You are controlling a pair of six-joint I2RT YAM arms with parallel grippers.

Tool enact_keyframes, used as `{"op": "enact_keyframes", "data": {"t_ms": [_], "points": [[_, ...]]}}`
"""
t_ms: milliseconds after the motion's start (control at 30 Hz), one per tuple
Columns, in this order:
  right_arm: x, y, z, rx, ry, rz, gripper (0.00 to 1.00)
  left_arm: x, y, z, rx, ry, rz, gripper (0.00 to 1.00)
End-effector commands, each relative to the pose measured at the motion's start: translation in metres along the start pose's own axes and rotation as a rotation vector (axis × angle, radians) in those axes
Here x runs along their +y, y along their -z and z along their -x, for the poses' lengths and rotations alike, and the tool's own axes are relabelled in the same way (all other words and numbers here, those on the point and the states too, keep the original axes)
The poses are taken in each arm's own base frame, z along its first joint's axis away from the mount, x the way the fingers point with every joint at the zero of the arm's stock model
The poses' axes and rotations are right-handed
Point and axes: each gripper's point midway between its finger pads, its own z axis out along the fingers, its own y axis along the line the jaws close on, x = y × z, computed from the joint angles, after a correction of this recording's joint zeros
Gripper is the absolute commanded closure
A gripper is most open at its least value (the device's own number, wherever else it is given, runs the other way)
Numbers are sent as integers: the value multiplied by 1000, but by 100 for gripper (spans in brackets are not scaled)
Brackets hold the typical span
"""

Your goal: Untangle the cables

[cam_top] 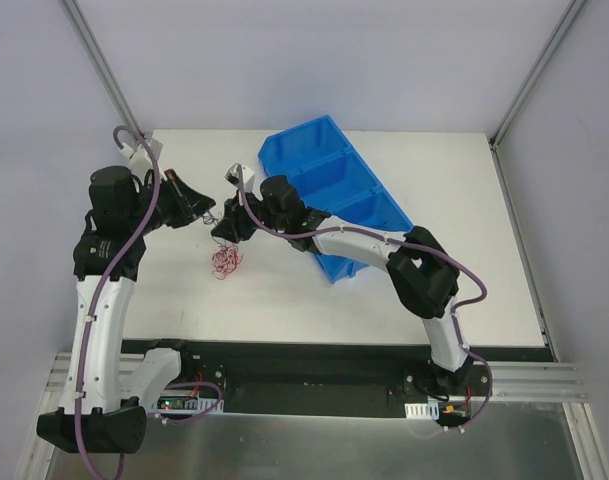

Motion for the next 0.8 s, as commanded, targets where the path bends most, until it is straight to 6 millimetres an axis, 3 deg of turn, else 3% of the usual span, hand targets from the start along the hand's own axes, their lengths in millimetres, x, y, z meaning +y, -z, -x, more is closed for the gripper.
{"op": "enact_keyframes", "data": {"t_ms": [0, 100, 200, 400, 533, 667, 767], "points": [[18, -14, 36, -94, -25, 60, 68, -33, 29, 34, -139, -22, -47, 100], [18, -23, 29, -82, -49, 66, 86, -48, 47, 56, -235, -48, -42, 100], [17, -30, 23, -68, -74, 73, 95, -71, 73, 81, -347, -80, -60, 100], [7, -49, 8, -37, -151, 60, 99, -113, 131, 124, -595, -181, -107, 100], [-3, -61, -3, -19, -198, 38, 99, -137, 164, 139, -714, -247, -143, 100], [-11, -71, -15, 13, -218, 26, 99, -142, 172, 147, -749, -276, -138, 100], [-13, -71, -20, 36, -211, 16, 99, -137, 162, 139, -703, -262, -142, 100]]}}
